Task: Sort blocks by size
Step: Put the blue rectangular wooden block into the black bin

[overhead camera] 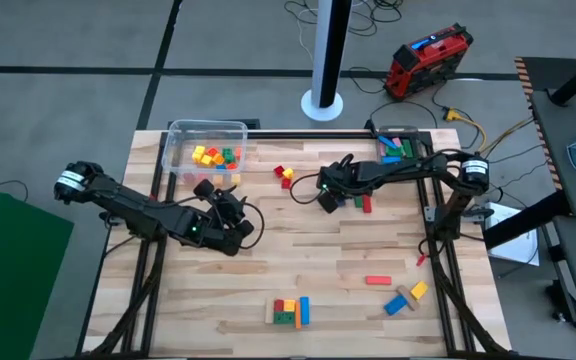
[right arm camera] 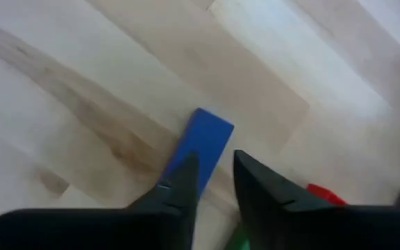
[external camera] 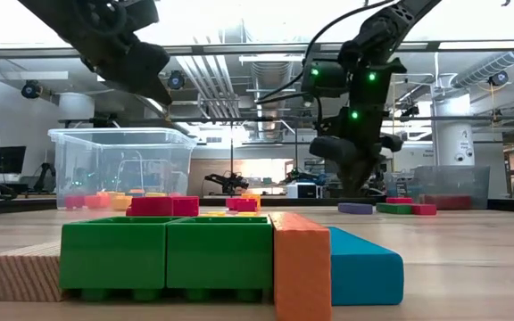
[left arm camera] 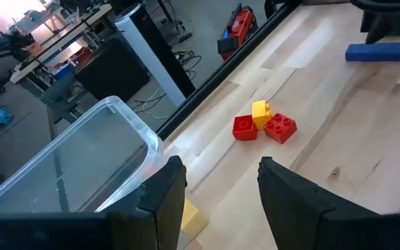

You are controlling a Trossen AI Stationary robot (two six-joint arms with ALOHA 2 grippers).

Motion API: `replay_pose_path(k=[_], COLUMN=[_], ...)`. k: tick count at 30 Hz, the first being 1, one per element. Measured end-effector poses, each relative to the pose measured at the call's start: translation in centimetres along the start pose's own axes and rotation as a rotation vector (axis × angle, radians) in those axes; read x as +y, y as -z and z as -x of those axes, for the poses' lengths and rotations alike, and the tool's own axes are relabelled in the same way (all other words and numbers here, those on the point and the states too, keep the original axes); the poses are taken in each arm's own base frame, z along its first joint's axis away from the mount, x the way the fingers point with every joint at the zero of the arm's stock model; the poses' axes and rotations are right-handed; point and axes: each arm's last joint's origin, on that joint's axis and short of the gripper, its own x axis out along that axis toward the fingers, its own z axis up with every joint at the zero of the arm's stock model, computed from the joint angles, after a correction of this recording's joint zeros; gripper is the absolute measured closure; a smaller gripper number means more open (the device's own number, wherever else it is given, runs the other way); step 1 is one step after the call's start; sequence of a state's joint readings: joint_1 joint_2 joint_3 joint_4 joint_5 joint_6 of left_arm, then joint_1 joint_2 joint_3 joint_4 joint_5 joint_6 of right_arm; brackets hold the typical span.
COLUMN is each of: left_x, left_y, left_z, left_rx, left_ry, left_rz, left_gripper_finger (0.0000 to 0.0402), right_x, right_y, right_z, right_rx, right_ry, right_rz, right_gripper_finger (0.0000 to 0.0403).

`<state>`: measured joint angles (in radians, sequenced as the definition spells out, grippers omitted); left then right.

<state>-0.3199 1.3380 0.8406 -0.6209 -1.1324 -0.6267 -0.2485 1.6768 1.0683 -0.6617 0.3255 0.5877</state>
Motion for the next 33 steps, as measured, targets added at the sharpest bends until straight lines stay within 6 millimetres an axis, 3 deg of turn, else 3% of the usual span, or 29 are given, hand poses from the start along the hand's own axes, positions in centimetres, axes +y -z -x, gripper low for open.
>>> replay_pose_path(k=[8,14,19,26,30,33], left_x=[0.0,0.0,0.0,0.0,0.0,0.0], left_y=[0.0,0.0,0.1,0.5,0.8,1.0], left_z=[0.0,0.0,0.0,-0.2,-0.2,-0.3], left_rx=[-0.004,-0.004,-0.005,0.0,0.001,0.003], left_ry=[-0.006,-0.007,-0.009,-0.014,-0.014,-0.016], left_rz=[-0.01,-0.013,-0.014,-0.029,-0.028,-0.031], left_gripper_finger=[0.0243,0.0243,0.0243,0.0243,0.0243,0.0243], right_x=[0.3,1.0,1.6,2.0,2.3,2.4], right_y=[0.1,0.4,0.5,0.5,0.0,-1.3], right_z=[-0.6,-2.7,-3.4,-3.2,-2.6,-0.6], right_rx=[0.027,0.056,0.047,0.034,0.019,-0.025], right_ry=[-0.013,0.007,0.001,-0.031,-0.052,-0.086], right_rz=[-0.043,-0.042,-0.031,-0.008,0.031,0.059], right_gripper_finger=[0.017,0.0134,0.0174,0.0317,0.0315,0.0315])
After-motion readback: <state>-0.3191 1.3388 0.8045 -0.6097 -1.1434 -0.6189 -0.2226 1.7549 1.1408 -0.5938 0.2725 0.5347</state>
